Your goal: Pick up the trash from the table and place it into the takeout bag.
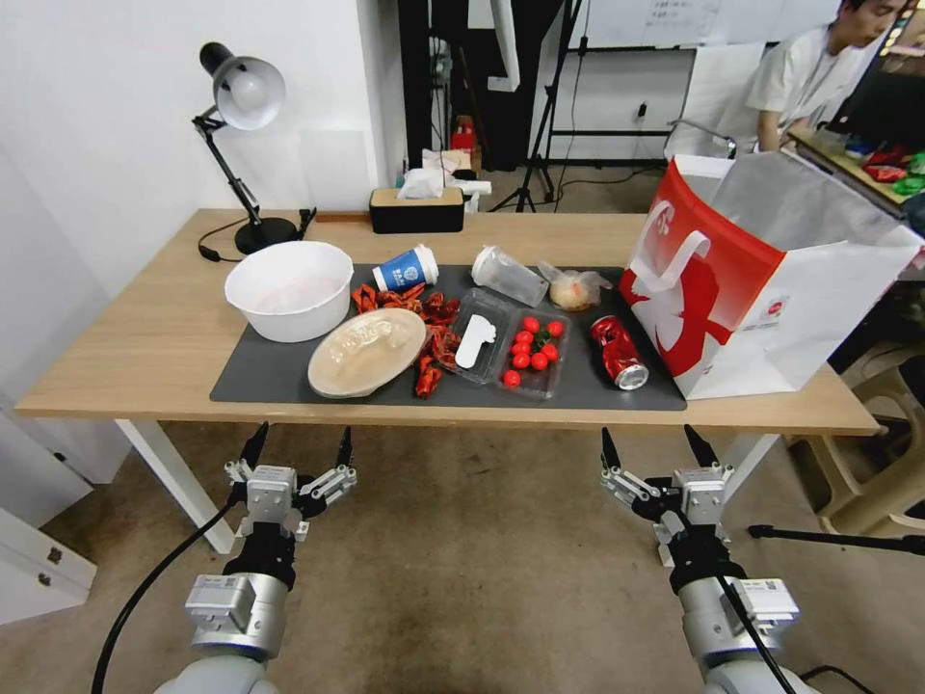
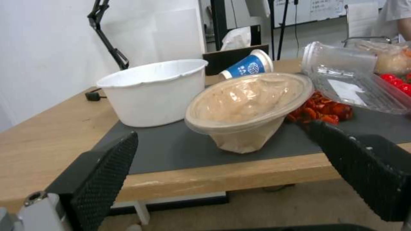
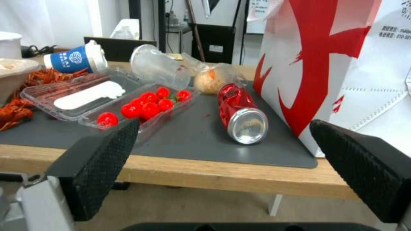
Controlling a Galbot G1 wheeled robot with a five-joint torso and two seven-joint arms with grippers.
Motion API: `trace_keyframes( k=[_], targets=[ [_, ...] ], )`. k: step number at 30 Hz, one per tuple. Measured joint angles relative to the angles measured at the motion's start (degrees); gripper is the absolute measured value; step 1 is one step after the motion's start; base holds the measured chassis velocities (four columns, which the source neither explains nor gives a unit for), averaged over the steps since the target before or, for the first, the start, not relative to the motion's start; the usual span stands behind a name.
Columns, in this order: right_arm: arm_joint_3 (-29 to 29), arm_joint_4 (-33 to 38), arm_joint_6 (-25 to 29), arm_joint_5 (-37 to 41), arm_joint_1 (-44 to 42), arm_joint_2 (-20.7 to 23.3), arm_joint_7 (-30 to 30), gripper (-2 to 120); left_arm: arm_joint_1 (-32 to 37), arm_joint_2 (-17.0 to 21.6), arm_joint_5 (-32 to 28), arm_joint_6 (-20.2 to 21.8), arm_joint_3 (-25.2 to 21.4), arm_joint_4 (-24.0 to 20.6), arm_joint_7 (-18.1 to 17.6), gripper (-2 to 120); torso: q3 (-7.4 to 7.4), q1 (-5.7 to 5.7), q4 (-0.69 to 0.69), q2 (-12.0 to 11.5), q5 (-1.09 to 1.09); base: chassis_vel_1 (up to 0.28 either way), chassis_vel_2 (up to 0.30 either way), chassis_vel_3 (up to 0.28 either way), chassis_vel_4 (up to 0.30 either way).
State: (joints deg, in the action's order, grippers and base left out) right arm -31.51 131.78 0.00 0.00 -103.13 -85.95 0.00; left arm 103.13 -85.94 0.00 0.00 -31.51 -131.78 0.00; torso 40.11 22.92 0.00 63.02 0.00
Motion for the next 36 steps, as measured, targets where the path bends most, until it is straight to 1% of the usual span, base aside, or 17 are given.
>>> trace_keyframes(
  k=[27,28,29,30,31,32,33,34,35,36],
  targets=[
    [0.3,-0.4,0.0,0.3,0.5,0.2,-0.2,100,-0.1,-0.2,0.0,0.3,0.1,0.0,-0.1,100,0.00,0.00,0.01,0.0,0.00,0.000,0.000,0.000,0.000],
    [0.4,-0.6,-0.1,0.6,0.8,0.4,-0.4,100,-0.2,-0.2,0.0,0.4,0.1,0.0,-0.2,100,0.00,0.00,-0.02,0.0,-0.02,0.000,0.000,0.000,0.000],
    [0.4,-0.6,-0.1,0.6,0.8,0.4,-0.4,100,-0.2,-0.2,0.0,0.4,0.1,0.0,-0.2,100,0.00,0.00,-0.02,0.0,-0.02,0.000,0.000,0.000,0.000],
    [2.0,-2.6,-1.1,2.7,3.4,1.7,-1.6,100,-0.7,-0.9,-0.2,1.7,0.5,0.5,-0.7,100,0.00,-0.01,-0.02,0.0,0.03,0.000,0.000,0.000,0.000],
    [3.7,-4.7,-2.5,4.9,6.2,3.0,-3.0,100,-1.7,-2.5,-0.6,4.8,1.5,1.6,-1.9,100,0.00,-0.01,0.01,0.0,0.01,0.000,0.000,0.000,0.000],
    [3.7,-4.7,-2.5,4.9,6.2,3.0,-3.0,100,-1.7,-2.5,-0.6,4.8,1.5,1.6,-1.9,100,0.00,-0.01,0.01,0.0,0.01,0.000,0.000,0.000,0.000],
    [6.0,-7.5,-4.4,8.0,9.8,4.8,-4.9,100,-3.0,-4.6,-1.1,8.8,2.7,3.0,-3.5,100,0.00,0.00,0.01,0.0,-0.01,0.000,0.000,0.000,0.000],
    [7.1,-8.9,-5.3,9.3,11.5,5.7,-5.7,100,-3.5,-5.4,-1.3,10.3,3.3,3.6,-4.1,100,0.01,0.01,0.00,0.0,-0.01,0.000,0.000,0.000,0.000],
    [7.1,-8.9,-5.3,9.3,11.5,5.7,-5.7,100,-3.5,-5.4,-1.3,10.3,3.3,3.6,-4.1,100,0.01,0.01,0.00,0.0,-0.01,0.000,0.000,0.000,0.000],
    [9.7,-12.3,-7.5,13.0,15.9,7.9,-7.9,100,-3.7,-6.1,-1.7,10.5,4.1,4.6,-4.0,100,0.01,0.01,0.02,0.0,0.02,0.000,0.000,0.000,0.000]
  ],
)
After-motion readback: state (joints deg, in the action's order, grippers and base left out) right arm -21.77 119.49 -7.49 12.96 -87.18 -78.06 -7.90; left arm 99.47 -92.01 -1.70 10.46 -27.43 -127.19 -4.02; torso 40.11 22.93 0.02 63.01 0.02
